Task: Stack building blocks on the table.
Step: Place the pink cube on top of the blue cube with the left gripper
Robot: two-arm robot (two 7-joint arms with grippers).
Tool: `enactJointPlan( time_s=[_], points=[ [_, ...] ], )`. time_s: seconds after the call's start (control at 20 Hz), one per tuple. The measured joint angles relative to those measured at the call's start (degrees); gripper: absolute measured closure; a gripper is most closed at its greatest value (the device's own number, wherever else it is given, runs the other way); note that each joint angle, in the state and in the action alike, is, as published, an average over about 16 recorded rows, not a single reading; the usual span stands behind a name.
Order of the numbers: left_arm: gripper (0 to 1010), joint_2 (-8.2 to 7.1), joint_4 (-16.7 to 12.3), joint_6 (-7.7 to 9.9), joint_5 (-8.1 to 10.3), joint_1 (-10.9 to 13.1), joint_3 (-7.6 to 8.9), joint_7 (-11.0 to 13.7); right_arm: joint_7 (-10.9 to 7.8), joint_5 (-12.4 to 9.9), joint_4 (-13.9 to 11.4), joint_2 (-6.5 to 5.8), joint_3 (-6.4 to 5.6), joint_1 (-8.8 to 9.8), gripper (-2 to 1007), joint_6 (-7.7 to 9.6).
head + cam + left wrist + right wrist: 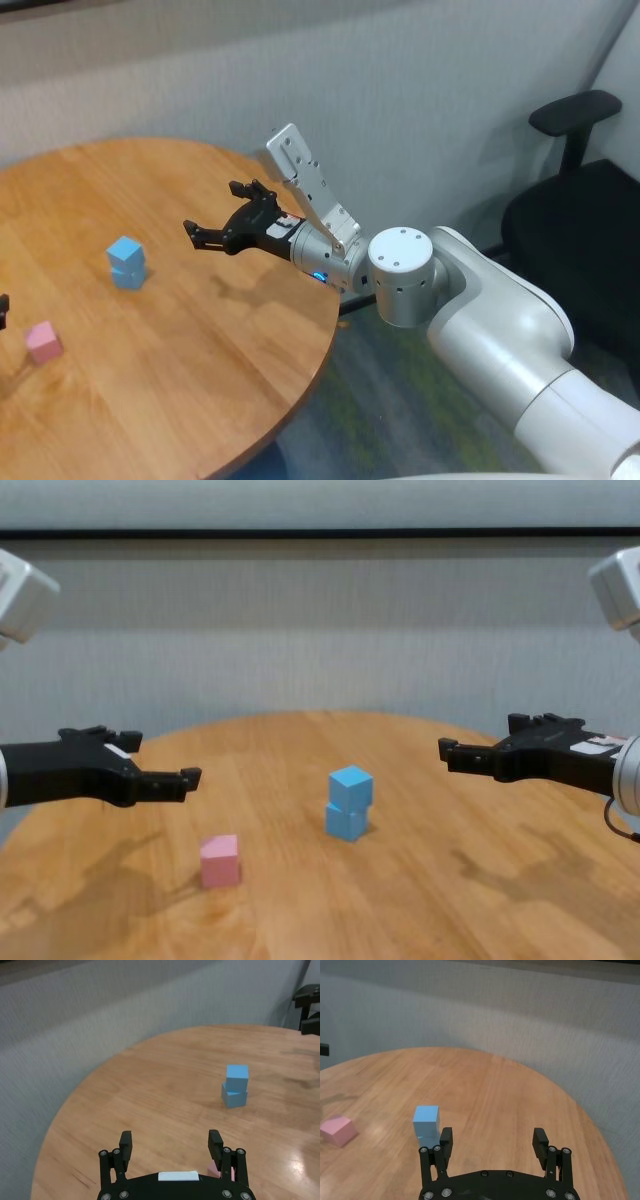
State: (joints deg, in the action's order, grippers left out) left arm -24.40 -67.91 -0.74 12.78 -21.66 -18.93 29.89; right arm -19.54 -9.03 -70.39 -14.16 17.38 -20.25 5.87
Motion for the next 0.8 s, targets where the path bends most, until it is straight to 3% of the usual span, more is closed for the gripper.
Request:
enactJointPlan(
  time_s=[0.8],
  points=[
    [10, 0.90, 3.67, 0.90, 2.49, -1.78, -2.21, 1.86, -0.08, 0.14, 0.60, 0.29, 0.17, -0.47, 1, -0.33]
  ],
)
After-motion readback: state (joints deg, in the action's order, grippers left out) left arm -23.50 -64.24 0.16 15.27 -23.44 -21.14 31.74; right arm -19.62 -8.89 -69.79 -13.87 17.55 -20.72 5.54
